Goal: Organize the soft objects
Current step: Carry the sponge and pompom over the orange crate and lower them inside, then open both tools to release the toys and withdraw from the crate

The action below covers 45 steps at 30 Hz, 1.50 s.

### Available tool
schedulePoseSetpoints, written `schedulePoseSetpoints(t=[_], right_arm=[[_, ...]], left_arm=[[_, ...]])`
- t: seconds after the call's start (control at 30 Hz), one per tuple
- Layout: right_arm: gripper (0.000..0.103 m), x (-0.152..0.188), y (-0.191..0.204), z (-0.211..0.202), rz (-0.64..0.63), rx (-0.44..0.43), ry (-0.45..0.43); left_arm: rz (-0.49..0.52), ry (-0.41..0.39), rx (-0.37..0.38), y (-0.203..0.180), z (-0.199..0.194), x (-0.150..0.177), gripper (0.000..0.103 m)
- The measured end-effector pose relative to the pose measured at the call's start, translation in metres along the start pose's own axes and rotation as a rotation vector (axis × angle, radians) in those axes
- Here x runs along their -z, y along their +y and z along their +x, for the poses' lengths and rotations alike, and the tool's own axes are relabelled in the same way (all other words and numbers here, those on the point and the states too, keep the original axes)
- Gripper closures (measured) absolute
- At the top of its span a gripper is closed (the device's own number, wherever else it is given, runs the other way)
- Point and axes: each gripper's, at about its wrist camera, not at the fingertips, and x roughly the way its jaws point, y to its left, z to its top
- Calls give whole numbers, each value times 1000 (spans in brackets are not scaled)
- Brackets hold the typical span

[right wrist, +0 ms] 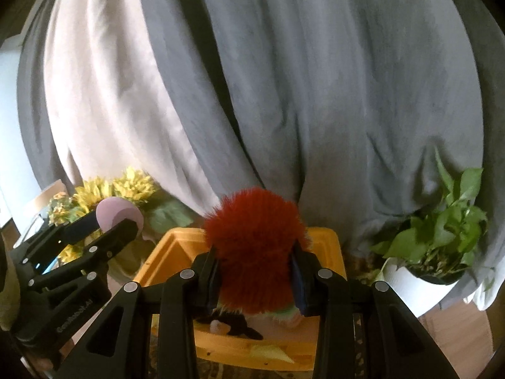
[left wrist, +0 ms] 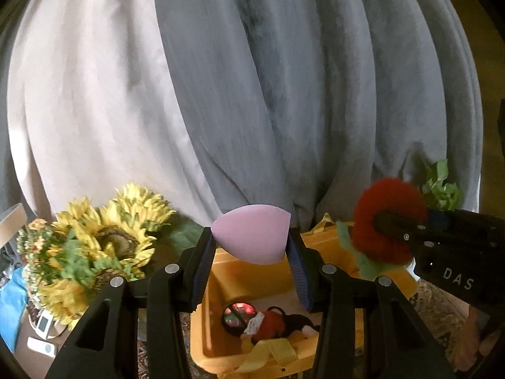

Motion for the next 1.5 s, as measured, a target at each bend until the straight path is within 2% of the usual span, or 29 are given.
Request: schedulePoseSetpoints(t=[0.23, 0.33, 0.6, 0.93, 0.97, 1.13, 1.23, 1.33, 1.37, 1.5], right_arm=[[66, 4, -8, 35, 6, 21, 73], [66, 9, -12, 49, 13, 20, 105], [66, 22, -20, 82, 18, 36, 214], [66, 39, -28, 101, 31, 34, 342], [66, 40, -28, 102, 9, 17, 391], [65, 44, -30, 107, 1, 22, 429], [64, 46, -31, 110, 8, 25, 450], [57, 45, -31, 112, 9, 26, 468], [55, 45, -31, 113, 20, 17, 474], [54, 41, -33, 108, 31, 32, 448]], left_arm=[[-8, 76, 27, 4, 40, 6, 58], [-24, 118, 67, 5, 58, 10, 58], [-4, 208, 80, 0, 95, 23, 58], [54, 342, 124, -11, 131, 44, 58], [60, 350, 130, -12, 132, 45, 57], [94, 404, 151, -18, 142, 51, 56], [104, 421, 165, -19, 145, 53, 54], [100, 427, 174, -18, 145, 53, 42], [97, 423, 179, -18, 144, 52, 34], [99, 407, 168, -17, 141, 49, 30]])
